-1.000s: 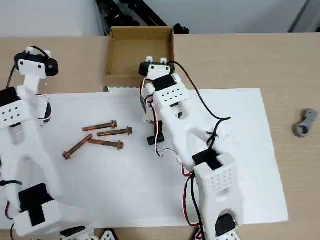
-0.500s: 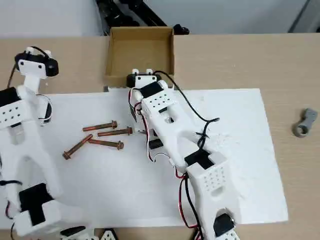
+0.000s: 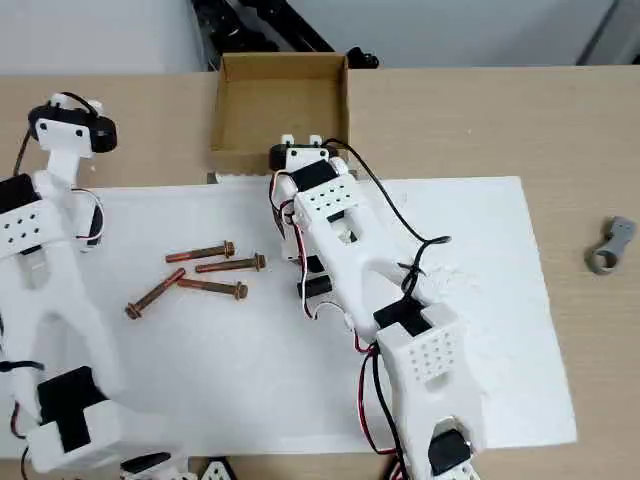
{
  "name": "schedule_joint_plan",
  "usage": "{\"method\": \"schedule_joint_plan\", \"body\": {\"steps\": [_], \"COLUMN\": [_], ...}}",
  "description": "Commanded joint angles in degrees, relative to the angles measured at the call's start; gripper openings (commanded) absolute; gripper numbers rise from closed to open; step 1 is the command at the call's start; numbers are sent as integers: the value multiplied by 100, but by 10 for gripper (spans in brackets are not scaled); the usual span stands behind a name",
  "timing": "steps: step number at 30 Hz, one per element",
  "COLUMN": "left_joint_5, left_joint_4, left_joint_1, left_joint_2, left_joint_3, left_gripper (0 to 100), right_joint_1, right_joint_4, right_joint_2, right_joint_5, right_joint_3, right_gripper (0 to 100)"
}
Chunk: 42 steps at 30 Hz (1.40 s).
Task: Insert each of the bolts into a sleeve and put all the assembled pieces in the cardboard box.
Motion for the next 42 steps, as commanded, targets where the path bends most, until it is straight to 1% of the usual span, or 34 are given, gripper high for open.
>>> {"method": "schedule_joint_plan", "body": {"steps": [1, 4, 7, 14, 17, 20, 22, 25, 27, 30, 32, 35, 40, 42], "left_joint_5": [229, 360, 730, 1952, 2136, 2171, 2321, 2479, 2593, 2760, 2787, 2734, 2734, 2778], "left_joint_4": [-229, -246, -149, -141, -123, -88, -79, -79, -105, -114, -141, -563, -1793, -2233], "left_joint_1": [18, 35, 26, 589, 862, 941, 967, 967, 976, 985, 1143, 1591, 2295, 2453], "left_joint_2": [-396, -466, -1046, -2769, -3147, -3332, -3367, -3358, -3358, -3349, -3349, -3385, -3393, -3402], "left_joint_3": [-57, -136, -198, -145, -145, -145, -145, -145, -92, -48, -48, 224, 1156, 1385], "left_gripper": [8, 8, 8, 7, 7, 7, 7, 7, 7, 7, 7, 6, 6, 6], "right_joint_1": [-84, -75, -145, -593, -576, -567, -576, -576, -567, -567, -567, -567, -567, -567], "right_joint_4": [66, 189, 523, 1156, 1235, 1235, 1209, 1218, 1218, 1218, 1209, 1200, 971, 620], "right_joint_2": [-189, -760, -1464, -2888, -3424, -4154, -4673, -5332, -5692, -6141, -6431, -6967, -8092, -8620], "right_joint_5": [44, 44, 44, 44, 44, 53, 264, 985, 1292, 1538, 1565, 1565, 1758, 1732], "right_joint_3": [0, 0, 0, 18, 26, 26, 26, 26, 123, 633, 1125, 1811, 2927, 3552], "right_gripper": [6, 6, 6, 6, 3, 3, 2, 2, 2, 2, 2, 2, 2, 3]}}
